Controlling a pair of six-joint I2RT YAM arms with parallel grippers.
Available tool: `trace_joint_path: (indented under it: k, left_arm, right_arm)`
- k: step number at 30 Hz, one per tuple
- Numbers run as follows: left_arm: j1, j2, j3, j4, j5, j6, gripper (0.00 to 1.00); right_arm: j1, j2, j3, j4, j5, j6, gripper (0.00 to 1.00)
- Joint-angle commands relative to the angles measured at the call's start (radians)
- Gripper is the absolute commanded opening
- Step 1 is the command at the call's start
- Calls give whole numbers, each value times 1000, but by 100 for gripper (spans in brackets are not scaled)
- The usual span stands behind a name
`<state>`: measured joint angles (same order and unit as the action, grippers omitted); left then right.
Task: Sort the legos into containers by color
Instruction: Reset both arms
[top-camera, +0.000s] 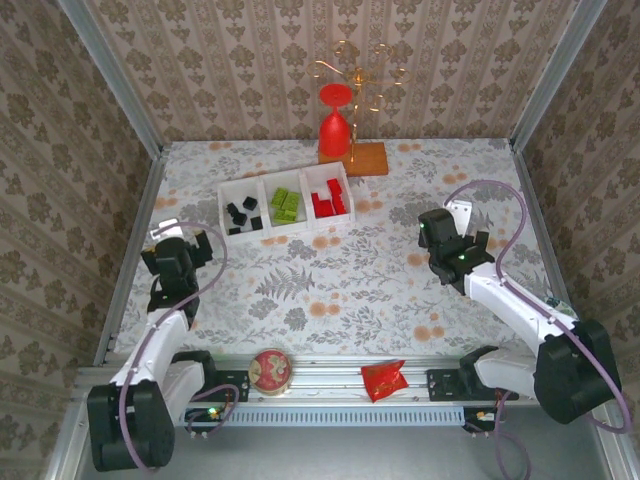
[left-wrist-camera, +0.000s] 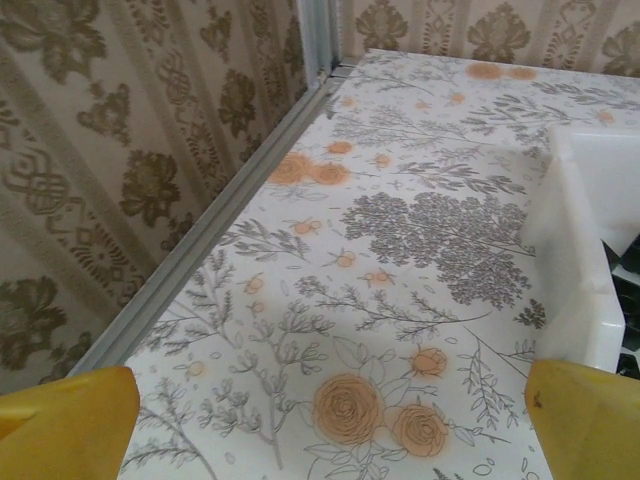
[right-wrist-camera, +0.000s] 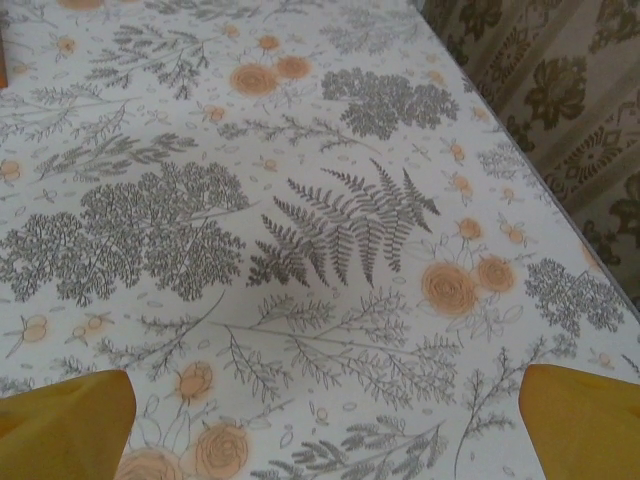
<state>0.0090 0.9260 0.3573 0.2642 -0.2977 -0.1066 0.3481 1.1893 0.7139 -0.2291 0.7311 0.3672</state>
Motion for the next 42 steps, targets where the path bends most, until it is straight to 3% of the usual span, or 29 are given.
trace_joint_path:
  k: [1, 8, 19, 31, 35, 39, 40, 42]
  left_arm:
    - [9, 46, -25, 168, 121, 71, 100]
    - [9, 150, -69, 383, 209, 142, 100]
    - [8, 339, -107, 658, 363, 168, 100]
    - [-80, 663, -134, 1016, 361, 274, 100]
    - [-60, 646, -107, 942, 406, 260, 100]
    - [21, 632, -12, 754, 573, 213, 100]
    - [33, 631, 26, 679, 558, 193, 100]
    - [47, 636, 11, 715, 529, 162, 100]
  right_arm:
    - [-21, 18, -33, 161, 52, -103, 100]
    - [-97, 12, -150, 433, -79, -214, 100]
    - [-198, 23, -272, 670, -226, -243, 100]
    - [-228, 74, -347, 885, -334, -259, 100]
    - [-234, 87, -367, 945, -376, -285, 100]
    - [-245, 105, -380, 998, -412, -307, 100]
    - [-249, 113, -382, 1013, -428, -316, 100]
    - [-259, 135, -385, 1051, -447, -327, 100]
